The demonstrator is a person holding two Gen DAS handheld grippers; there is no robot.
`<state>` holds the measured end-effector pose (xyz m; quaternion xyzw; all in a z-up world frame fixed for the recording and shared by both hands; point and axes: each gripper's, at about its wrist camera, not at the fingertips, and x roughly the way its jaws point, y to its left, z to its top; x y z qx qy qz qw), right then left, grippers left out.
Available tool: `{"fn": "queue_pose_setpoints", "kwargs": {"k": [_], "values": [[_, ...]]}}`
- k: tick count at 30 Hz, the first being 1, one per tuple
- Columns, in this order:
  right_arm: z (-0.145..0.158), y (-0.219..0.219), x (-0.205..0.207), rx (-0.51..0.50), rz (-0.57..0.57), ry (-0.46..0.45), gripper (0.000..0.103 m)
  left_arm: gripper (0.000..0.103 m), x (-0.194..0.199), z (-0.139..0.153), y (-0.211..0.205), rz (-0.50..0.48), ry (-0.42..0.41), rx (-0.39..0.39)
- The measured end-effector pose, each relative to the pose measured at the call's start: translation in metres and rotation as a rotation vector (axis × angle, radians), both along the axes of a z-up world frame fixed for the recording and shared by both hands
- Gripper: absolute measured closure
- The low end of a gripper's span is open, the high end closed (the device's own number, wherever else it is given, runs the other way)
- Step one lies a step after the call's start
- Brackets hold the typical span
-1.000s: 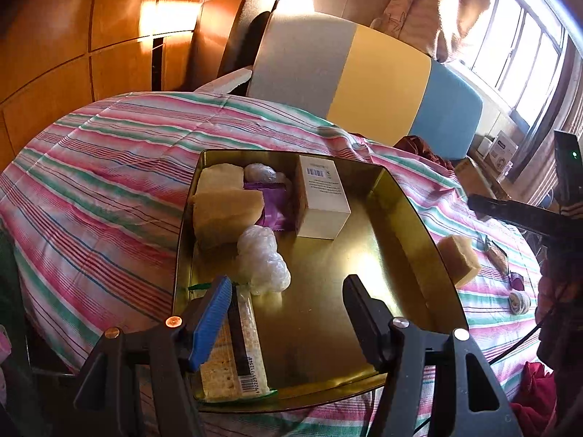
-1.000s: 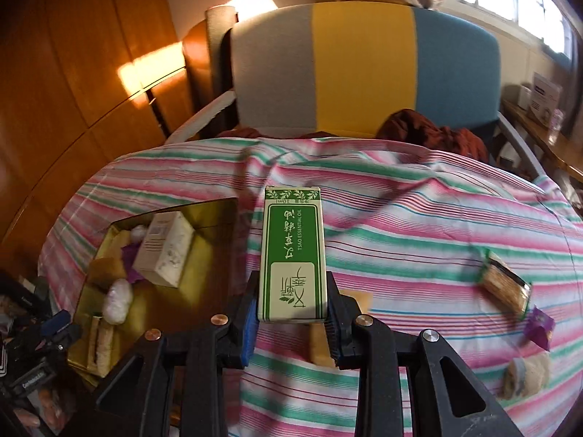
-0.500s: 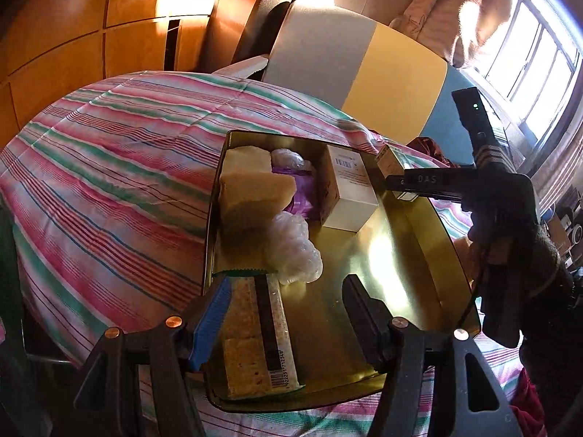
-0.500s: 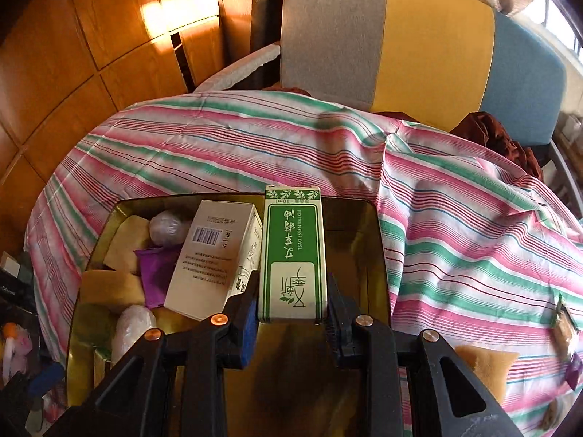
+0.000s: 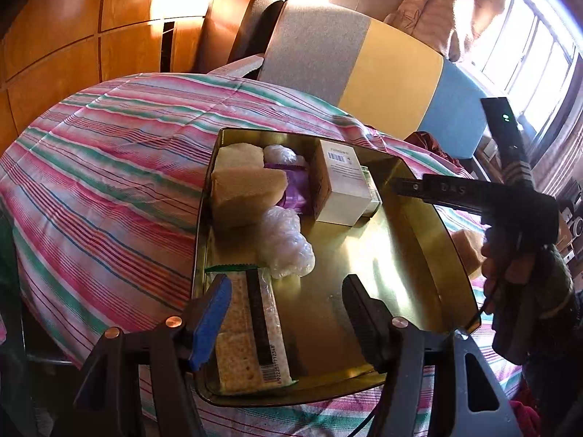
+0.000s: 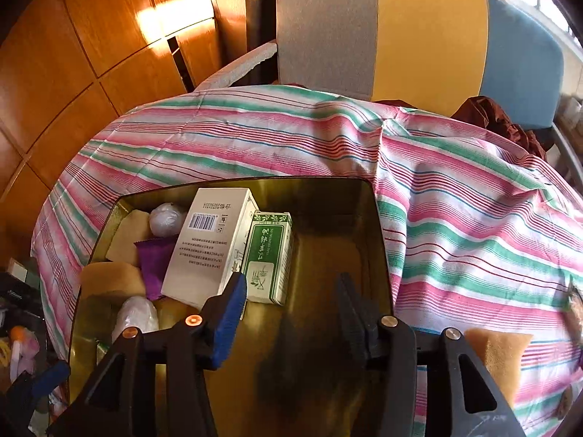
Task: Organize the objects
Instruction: 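Carry the green box into the gold tray and open the right tool, then withdraw both tools from the tray toward the yellow sponge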
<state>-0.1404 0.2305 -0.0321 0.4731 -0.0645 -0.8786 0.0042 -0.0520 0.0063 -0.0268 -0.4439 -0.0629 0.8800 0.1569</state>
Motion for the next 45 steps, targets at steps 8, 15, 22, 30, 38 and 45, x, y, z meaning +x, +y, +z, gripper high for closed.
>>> {"fn": "queue_pose_setpoints", "kwargs": {"k": [8, 15, 22, 30, 38, 45], "values": [[0.026, 0.024, 0.054, -0.019, -0.018, 0.092, 0.035, 0.039, 0.01, 0.011, 0.015, -0.037, 0.041, -0.041], [0.039, 0.073, 0.105, -0.023, -0.093, 0.133, 0.024, 0.039, 0.02, 0.019, 0.037, -0.09, 0.07, -0.095], [0.045, 0.143, 0.153, -0.001, -0.228, 0.148, 0.015, 0.039, 0.028, 0.023, 0.061, -0.142, 0.087, -0.134], [0.044, 0.238, 0.196, 0.004, -0.398, 0.141, 0.0, 0.039, 0.034, 0.024, 0.096, -0.224, 0.096, -0.169], [0.002, 0.332, 0.248, -0.082, -0.73, 0.097, 0.0, 0.039, 0.036, 0.021, 0.133, -0.297, 0.062, -0.191], [0.011, 0.358, 0.278, -0.205, -0.877, 0.193, 0.0, 0.039, 0.038, 0.021, 0.181, -0.396, 0.05, -0.212]]}}
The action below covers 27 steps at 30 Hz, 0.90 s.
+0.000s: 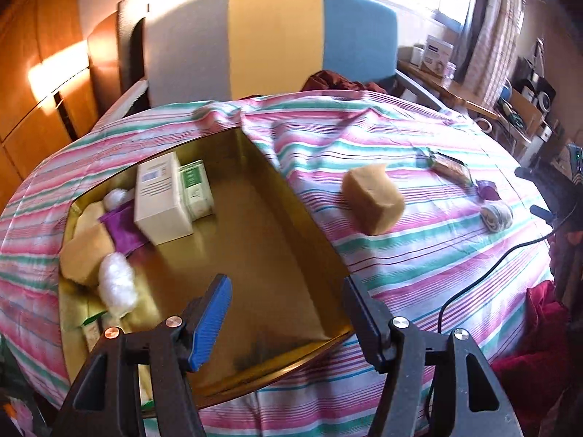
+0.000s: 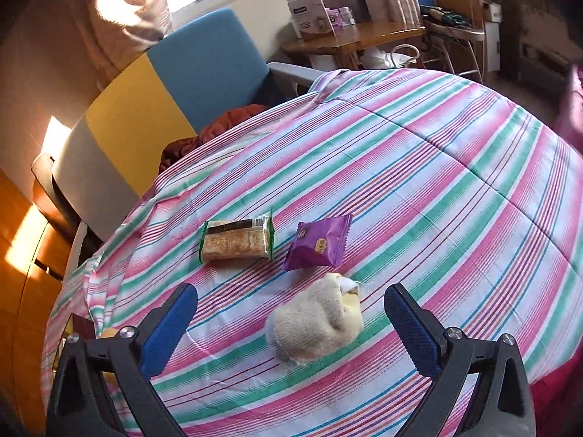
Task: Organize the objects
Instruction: 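Withdraw both tools from the tray toward the yellow sponge, then grasp the yellow sponge with the left tool and lift it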
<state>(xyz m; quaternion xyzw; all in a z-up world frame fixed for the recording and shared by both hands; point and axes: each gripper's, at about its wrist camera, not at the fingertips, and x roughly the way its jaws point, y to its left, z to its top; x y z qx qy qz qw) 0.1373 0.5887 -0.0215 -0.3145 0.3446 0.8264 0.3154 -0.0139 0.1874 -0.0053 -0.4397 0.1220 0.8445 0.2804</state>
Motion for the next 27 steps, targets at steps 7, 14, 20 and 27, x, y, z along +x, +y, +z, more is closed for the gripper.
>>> {"fn": "queue_pose_setpoints", "kwargs": {"k": [7, 14, 20, 27], "values": [[0.001, 0.014, 0.024, -0.076, -0.107, 0.089, 0.0, 0.039, 0.001, 0.005, 0.062, -0.13, -0.006, 0.013], [-0.002, 0.027, 0.046, -0.151, -0.201, 0.18, 0.0, 0.029, -0.029, -0.012, 0.119, -0.118, -0.07, 0.007], [-0.005, 0.034, 0.054, -0.184, -0.238, 0.218, 0.0, 0.022, -0.061, -0.035, 0.147, -0.071, -0.11, -0.016], [-0.009, 0.033, 0.046, -0.188, -0.212, 0.199, 0.0, 0.054, -0.084, -0.075, 0.163, -0.043, -0.199, -0.058]]}}
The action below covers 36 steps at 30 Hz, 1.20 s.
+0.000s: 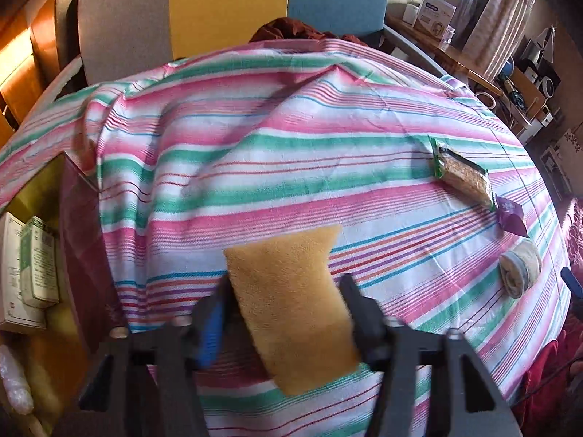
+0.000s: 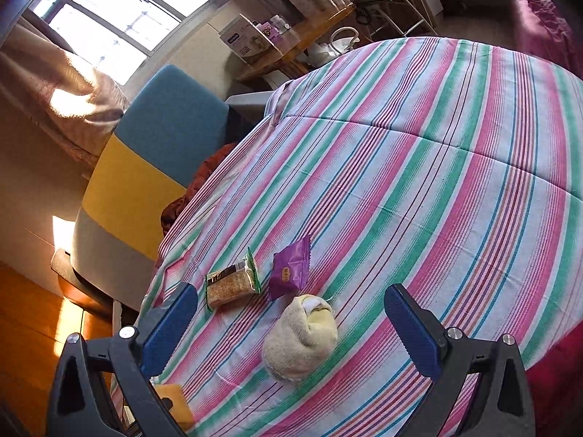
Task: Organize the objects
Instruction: 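Grasp the yellow sponge with the left tool and lift it, then grasp the purple snack packet with the right tool while the left tool holds the sponge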
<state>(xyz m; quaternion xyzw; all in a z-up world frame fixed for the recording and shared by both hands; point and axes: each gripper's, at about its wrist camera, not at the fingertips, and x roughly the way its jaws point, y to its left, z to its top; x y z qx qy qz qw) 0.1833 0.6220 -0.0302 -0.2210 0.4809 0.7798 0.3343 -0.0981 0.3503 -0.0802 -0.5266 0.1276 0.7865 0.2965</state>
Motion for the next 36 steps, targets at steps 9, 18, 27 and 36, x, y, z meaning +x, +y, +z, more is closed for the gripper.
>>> {"fn": "queue_pose_setpoints", "kwargs": {"k": [9, 18, 27, 36], "values": [[-0.006, 0.0, -0.009, -0.003, 0.031, -0.033, 0.0, 0.057, 0.053, 0.017, -0.019, -0.145, 0.035, 0.102], [-0.01, -0.005, -0.021, 0.012, 0.085, -0.095, 0.0, 0.057, 0.111, 0.0, -0.031, -0.276, 0.035, 0.097], [0.009, -0.03, -0.071, 0.24, 0.333, -0.359, 0.0, 0.058, 0.108, 0.0, -0.033, -0.281, 0.015, 0.118], [-0.01, -0.007, -0.134, 0.438, 0.704, -0.773, 0.01, 0.058, 0.105, -0.001, -0.031, -0.278, 0.001, 0.13]]}}
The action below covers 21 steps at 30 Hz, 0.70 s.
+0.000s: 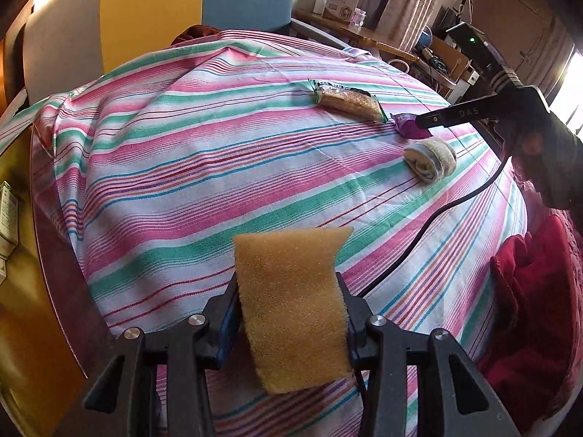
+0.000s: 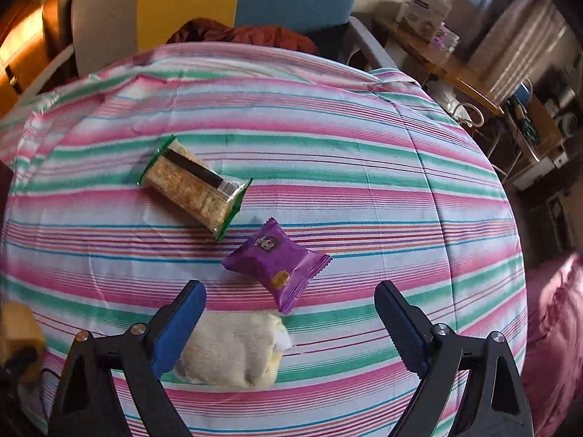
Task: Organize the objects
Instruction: 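Grasp the purple snack packet with the right tool while the left tool holds the sponge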
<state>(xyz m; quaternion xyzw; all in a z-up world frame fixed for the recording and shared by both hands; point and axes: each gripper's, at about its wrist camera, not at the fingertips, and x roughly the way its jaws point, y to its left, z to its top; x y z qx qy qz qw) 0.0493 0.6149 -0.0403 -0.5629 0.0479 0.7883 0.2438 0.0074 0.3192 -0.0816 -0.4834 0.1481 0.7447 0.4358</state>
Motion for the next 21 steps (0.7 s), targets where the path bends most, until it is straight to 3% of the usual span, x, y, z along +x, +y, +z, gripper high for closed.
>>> {"fn": "queue_pose_setpoints", "kwargs": {"k": [5, 8, 10, 11, 21], "values": [[-0.021, 0.001, -0.024, 0.031, 0.119, -0.119, 0.01, 0.058, -0.001, -0.001, 0.0, 0.003, -0.009, 0.002], [-0.033, 0.007, -0.034, 0.04, 0.129, -0.158, 0.012, 0.057, -0.001, -0.002, 0.0, 0.0, -0.003, 0.002], [-0.045, 0.013, -0.036, 0.004, 0.099, -0.189, 0.039, 0.057, -0.001, -0.002, 0.001, -0.001, -0.003, 0.003], [-0.046, 0.014, -0.034, -0.038, 0.087, -0.161, 0.056, 0.057, -0.001, -0.003, 0.001, -0.001, 0.0, 0.002], [-0.023, -0.03, -0.014, -0.259, 0.018, 0.102, 0.056, 0.058, 0.007, 0.002, -0.005, 0.003, 0.026, -0.004]]}}
